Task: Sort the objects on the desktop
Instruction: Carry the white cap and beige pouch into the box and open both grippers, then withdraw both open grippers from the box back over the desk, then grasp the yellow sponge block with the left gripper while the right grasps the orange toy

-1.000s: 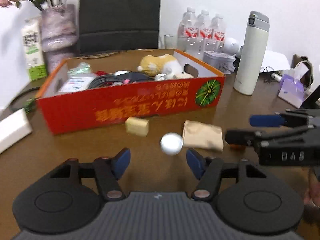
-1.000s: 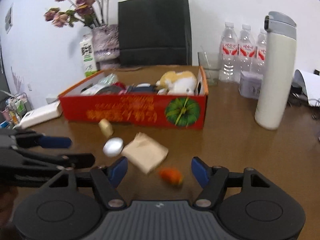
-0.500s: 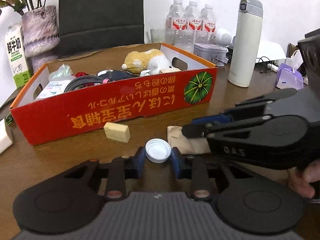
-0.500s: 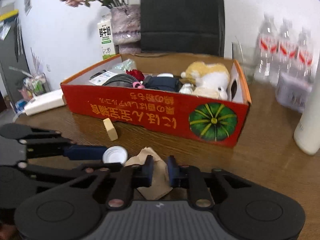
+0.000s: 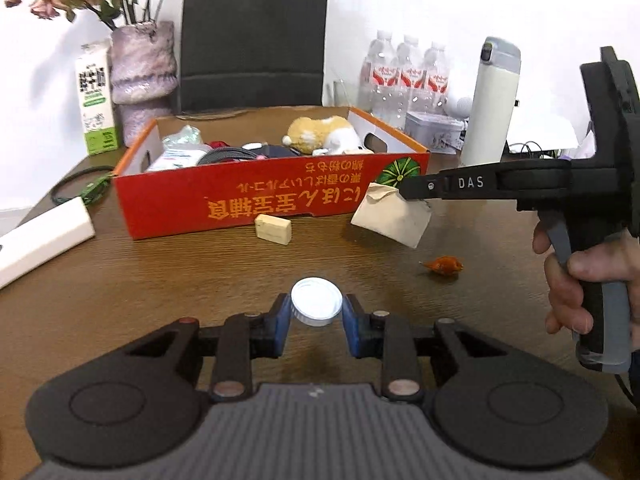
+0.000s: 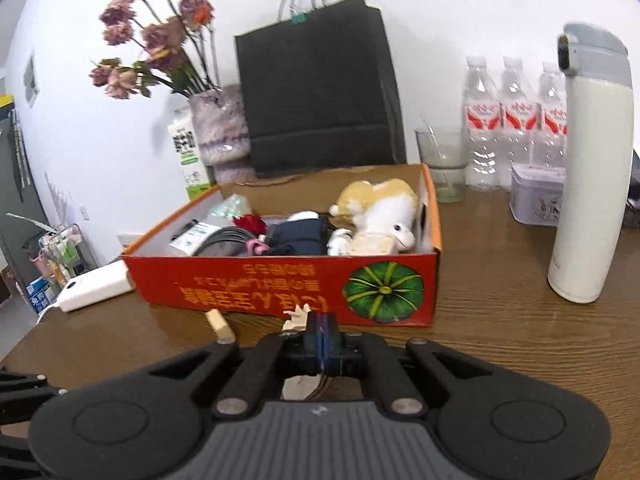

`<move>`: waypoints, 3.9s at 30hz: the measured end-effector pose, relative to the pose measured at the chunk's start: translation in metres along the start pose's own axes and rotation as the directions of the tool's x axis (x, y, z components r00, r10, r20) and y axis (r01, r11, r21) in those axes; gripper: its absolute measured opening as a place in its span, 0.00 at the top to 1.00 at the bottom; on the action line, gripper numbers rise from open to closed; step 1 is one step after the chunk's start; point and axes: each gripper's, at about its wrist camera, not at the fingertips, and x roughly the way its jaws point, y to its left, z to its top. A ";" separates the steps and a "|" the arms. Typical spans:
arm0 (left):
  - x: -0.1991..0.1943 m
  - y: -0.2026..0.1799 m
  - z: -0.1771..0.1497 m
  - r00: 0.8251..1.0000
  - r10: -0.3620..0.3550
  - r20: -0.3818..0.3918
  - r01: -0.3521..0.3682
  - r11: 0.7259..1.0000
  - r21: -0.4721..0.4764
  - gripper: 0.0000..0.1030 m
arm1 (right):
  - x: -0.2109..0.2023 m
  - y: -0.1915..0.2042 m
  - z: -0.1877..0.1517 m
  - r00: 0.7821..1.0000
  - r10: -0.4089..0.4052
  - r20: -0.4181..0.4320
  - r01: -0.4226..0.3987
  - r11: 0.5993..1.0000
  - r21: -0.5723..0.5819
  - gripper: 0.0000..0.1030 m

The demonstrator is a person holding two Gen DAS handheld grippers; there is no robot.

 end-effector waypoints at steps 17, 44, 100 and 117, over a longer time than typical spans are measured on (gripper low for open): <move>-0.060 0.018 -0.018 0.999 0.015 0.040 -0.015 1.000 -0.019 0.73 | -0.111 0.041 -0.077 0.996 -0.076 0.040 0.071 0.989 0.127 1.00; 0.010 0.061 0.116 0.987 -0.099 0.126 0.093 0.994 0.058 0.72 | -0.087 0.040 0.036 0.981 -0.046 0.187 0.039 0.998 0.041 1.00; -0.037 0.018 -0.047 0.980 0.193 -0.058 -0.199 0.972 -0.126 0.00 | -0.078 0.058 -0.089 0.975 -0.197 -0.106 0.196 0.980 -0.025 0.13; -0.020 0.010 -0.038 0.987 0.160 -0.018 -0.161 0.987 -0.027 0.00 | -0.065 0.046 -0.080 0.971 -0.211 -0.109 0.212 0.977 -0.002 0.14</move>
